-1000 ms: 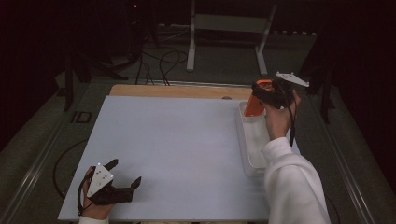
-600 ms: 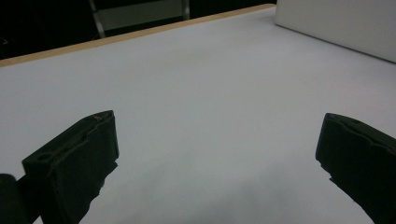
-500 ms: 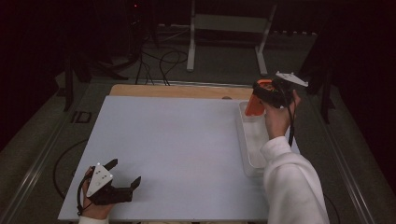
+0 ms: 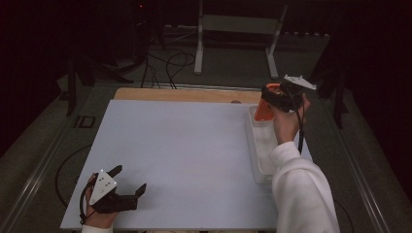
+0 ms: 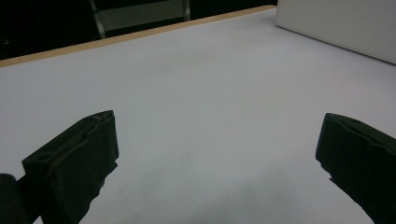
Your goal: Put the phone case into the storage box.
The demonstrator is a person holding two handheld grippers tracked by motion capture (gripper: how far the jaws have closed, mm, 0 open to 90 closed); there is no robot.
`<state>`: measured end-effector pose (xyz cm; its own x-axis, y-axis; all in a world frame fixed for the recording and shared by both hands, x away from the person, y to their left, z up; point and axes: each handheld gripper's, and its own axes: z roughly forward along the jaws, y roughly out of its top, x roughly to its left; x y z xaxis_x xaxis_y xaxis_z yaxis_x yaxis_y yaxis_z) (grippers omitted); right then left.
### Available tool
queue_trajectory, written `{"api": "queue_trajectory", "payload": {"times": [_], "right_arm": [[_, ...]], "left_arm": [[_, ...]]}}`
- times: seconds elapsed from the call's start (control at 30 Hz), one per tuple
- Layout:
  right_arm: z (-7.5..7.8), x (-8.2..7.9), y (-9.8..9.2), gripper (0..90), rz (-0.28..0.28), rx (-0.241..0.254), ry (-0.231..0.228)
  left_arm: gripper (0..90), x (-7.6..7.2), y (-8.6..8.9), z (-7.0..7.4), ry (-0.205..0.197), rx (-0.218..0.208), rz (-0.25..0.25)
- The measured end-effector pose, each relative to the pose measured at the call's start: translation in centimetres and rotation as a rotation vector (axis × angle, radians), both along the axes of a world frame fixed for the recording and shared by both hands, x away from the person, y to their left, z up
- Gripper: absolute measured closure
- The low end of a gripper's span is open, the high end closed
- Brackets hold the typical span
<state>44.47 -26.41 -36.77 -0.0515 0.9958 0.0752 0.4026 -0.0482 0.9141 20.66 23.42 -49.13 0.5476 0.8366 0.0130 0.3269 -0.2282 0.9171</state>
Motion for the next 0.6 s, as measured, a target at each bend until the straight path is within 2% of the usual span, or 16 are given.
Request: {"api": "queue_trajectory", "payload": {"times": [0.6], "right_arm": [[-1.3, 0.8, 0.9, 17.0, 0.0, -0.006, 0.024]], "left_arm": [[0.0, -0.1, 0.2, 0.1, -0.005, -0.006, 0.003]]}}
